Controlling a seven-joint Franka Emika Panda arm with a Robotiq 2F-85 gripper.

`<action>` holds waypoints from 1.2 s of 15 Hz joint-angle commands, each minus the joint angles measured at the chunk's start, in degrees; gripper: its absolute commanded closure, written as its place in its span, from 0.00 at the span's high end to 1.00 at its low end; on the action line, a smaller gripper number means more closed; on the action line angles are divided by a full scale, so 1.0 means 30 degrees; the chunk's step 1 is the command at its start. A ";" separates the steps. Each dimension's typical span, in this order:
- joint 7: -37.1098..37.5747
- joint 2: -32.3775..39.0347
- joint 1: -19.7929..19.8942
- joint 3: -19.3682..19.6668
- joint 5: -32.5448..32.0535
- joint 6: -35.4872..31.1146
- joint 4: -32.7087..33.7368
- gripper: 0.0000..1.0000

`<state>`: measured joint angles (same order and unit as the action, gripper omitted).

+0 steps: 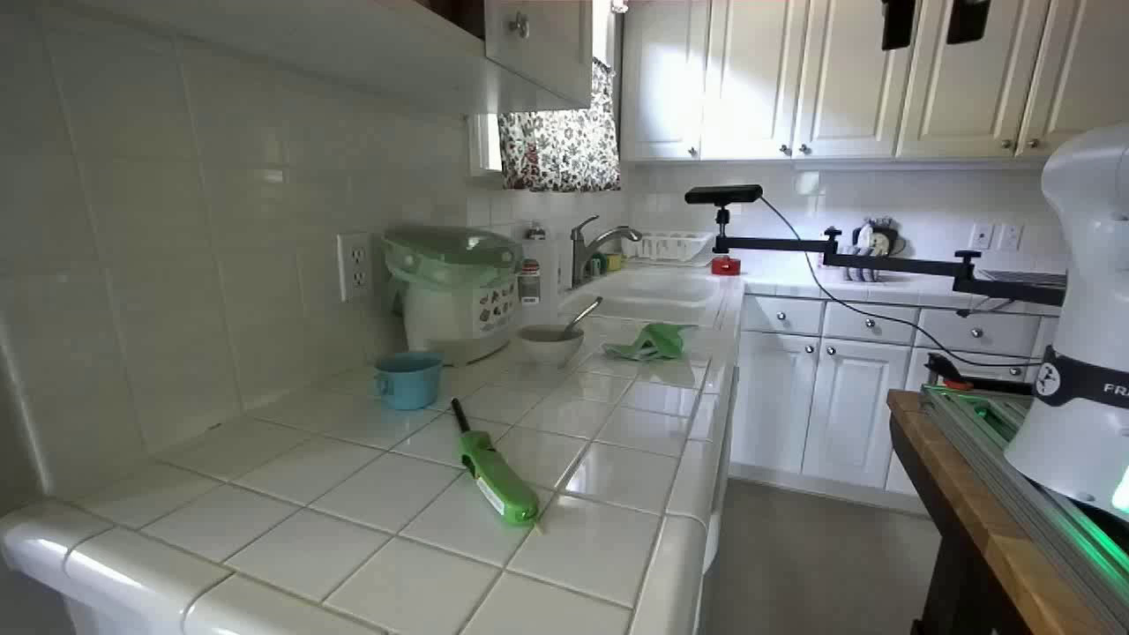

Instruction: Clean the counter

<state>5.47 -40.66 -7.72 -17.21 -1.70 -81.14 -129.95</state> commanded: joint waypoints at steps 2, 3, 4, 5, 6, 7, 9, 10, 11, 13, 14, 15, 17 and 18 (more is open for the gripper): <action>0.0248 0.0124 -0.0454 0.0293 -0.0174 0.0053 0.0060 1.00; 0.0249 0.0124 -0.0454 0.0292 -0.0174 0.0053 0.0060 1.00; 0.0248 0.0125 -0.0454 0.0292 -0.0175 0.0053 0.0060 1.00; 0.0248 0.0125 -0.0454 0.0292 -0.0175 0.0053 0.0060 1.00; 0.0248 0.0124 -0.0454 0.0291 -0.0175 0.0053 0.0060 1.00; 0.0248 0.0125 -0.0454 0.0291 -0.0175 0.0053 0.0060 1.00; 0.0326 -0.0140 -0.0269 0.0425 -0.0511 -0.0496 -0.0360 1.00; 0.0376 -0.0473 -0.0043 0.0850 -0.0676 -0.0688 -0.0921 1.00; 0.0450 -0.0761 0.0134 0.1256 -0.0901 -0.0842 -0.1395 1.00; 0.0264 -0.1521 0.0581 0.2651 -0.0967 -0.1229 -0.2631 1.00; 0.0149 -0.2089 0.0949 0.3511 -0.0994 -0.1588 -0.3422 1.00; 0.0084 -0.2612 0.1396 0.4235 -0.1206 -0.1844 -0.4085 1.00; -0.0238 -0.3468 0.2421 0.5808 -0.1659 -0.2379 -0.5398 1.00; -0.0357 -0.4050 0.3096 0.6698 -0.1849 -0.2596 -0.6101 1.00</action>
<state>5.45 -46.91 -1.63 -1.55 -6.61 -85.34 -142.19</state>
